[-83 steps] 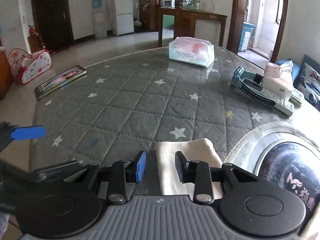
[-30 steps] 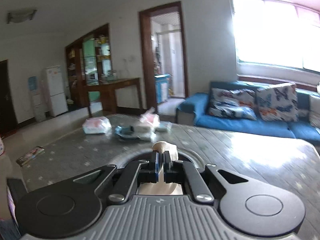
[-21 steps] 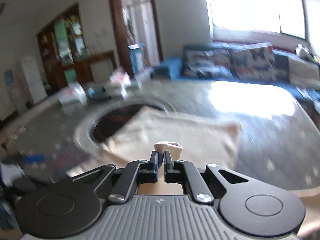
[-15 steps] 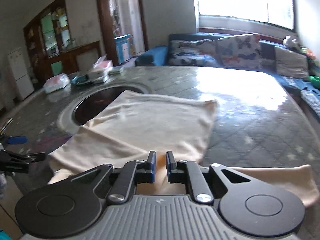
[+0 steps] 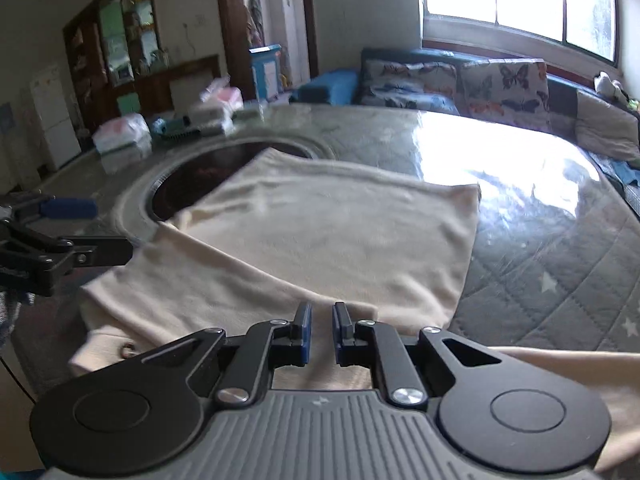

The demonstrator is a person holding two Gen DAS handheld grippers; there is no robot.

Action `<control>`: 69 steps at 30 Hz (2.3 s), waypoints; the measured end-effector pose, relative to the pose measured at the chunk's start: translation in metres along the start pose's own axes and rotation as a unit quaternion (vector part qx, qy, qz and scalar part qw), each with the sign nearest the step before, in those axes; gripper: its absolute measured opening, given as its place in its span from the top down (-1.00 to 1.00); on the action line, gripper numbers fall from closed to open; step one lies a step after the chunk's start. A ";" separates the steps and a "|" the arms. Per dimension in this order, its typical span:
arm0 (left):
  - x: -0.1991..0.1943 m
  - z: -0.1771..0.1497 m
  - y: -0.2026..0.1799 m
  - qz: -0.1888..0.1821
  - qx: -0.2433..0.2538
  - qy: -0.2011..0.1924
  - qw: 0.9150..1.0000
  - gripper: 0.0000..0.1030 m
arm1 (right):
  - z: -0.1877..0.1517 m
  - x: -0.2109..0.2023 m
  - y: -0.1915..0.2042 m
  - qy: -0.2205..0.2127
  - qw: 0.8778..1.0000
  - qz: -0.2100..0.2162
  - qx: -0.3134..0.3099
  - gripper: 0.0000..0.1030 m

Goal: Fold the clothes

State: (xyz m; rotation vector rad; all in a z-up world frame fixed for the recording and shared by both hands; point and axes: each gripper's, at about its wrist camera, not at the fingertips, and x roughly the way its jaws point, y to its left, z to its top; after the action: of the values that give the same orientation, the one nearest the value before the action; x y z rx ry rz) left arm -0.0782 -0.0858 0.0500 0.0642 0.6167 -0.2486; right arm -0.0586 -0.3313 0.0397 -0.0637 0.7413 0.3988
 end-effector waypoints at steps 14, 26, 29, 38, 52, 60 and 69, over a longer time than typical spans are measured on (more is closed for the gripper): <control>0.051 -0.007 -0.002 0.050 -0.001 0.042 0.998 -1.00 | -0.023 -0.060 -0.047 -0.050 0.993 -0.072 0.074 0.49; 0.034 -0.003 -0.010 0.050 0.005 0.022 0.999 -1.00 | -0.084 -0.110 -0.142 -0.075 0.948 -0.222 0.216 0.26; 0.033 -0.002 -0.015 0.048 0.010 0.021 0.999 -1.00 | -0.094 -0.115 -0.159 -0.081 0.937 -0.242 0.238 0.25; 0.034 -0.002 -0.027 0.045 0.024 0.026 0.998 -1.00 | -0.105 -0.110 -0.183 -0.081 0.924 -0.264 0.265 0.25; 0.036 -0.003 -0.040 0.033 0.038 0.036 0.998 -1.00 | -0.106 -0.102 -0.184 -0.098 0.927 -0.248 0.264 0.89; 0.040 -0.006 -0.045 0.028 0.040 0.044 0.998 -1.00 | -0.080 -0.136 -0.164 -0.148 0.938 -0.185 0.253 0.91; 0.032 -0.007 -0.035 0.024 0.027 0.032 0.999 -1.00 | -0.023 -0.142 -0.112 -0.172 0.963 -0.085 0.188 0.91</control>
State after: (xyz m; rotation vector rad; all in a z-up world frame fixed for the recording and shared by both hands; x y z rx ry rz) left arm -0.0655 -0.1257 0.0264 0.1384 0.6711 -0.2175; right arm -0.1257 -0.4859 0.1083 0.2928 0.4518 0.0934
